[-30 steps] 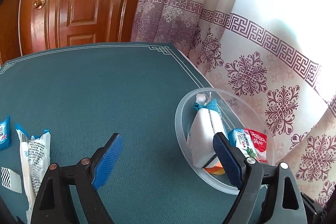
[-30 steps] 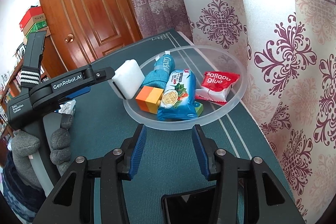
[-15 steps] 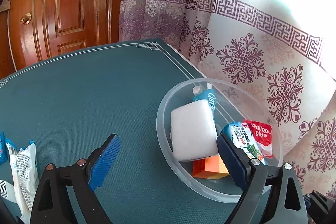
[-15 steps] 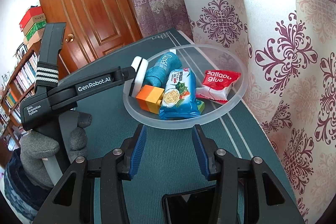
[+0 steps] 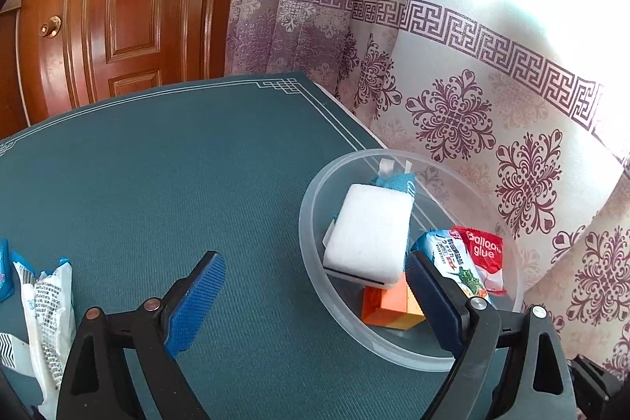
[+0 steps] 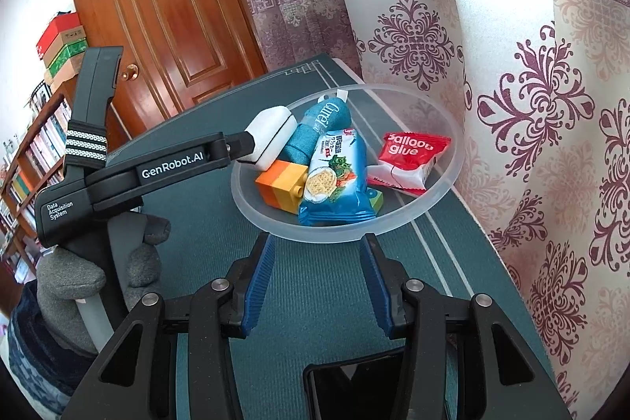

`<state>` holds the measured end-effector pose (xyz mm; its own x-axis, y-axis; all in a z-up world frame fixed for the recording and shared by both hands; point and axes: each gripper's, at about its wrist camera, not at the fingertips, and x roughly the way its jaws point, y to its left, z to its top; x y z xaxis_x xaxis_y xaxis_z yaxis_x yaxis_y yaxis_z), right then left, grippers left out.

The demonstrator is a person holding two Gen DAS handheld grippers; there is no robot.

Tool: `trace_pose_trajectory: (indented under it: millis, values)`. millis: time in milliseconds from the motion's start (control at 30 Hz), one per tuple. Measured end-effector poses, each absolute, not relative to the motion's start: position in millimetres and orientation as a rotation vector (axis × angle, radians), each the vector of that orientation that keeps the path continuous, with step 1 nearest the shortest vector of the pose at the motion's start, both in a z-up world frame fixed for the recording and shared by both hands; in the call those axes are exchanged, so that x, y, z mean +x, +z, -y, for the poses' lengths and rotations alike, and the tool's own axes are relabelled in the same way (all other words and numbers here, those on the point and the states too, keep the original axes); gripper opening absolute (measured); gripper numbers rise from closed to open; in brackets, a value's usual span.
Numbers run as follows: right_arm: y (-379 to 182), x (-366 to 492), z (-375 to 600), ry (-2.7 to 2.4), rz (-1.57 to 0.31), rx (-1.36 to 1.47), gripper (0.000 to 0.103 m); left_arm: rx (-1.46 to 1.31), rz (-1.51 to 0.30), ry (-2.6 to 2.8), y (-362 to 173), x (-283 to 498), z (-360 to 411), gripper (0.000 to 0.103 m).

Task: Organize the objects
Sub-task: 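Move both grippers back from the bowl toward the remaining items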

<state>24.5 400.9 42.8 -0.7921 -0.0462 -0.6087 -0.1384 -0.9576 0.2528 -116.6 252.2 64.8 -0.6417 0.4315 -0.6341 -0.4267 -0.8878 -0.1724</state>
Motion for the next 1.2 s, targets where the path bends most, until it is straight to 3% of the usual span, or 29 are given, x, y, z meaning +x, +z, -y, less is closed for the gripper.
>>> trace_pose_trajectory:
  millis: [167,467,1033,1200]
  values:
    - [42.4,25.0,-399.8,2.897,-0.445,-0.995,0.047,-1.017,0.025,2.539,59.8,-133.4,-247.8,0.095]
    - [42.5,25.6,-399.8,2.892,-0.445,-0.992,0.047,-1.066,-0.111,2.545,42.4,-142.3,-271.7,0.095]
    - [48.5,30.1,-392.2,2.918,-0.439,-0.979,0.047,-1.052,-0.039,2.589,60.9,-116.2,-234.1,0.101]
    - [49.3,31.6,-384.4,2.935,-0.431,-0.987,0.052,-1.053,-0.063,2.621,62.8,-107.3,-222.7,0.102]
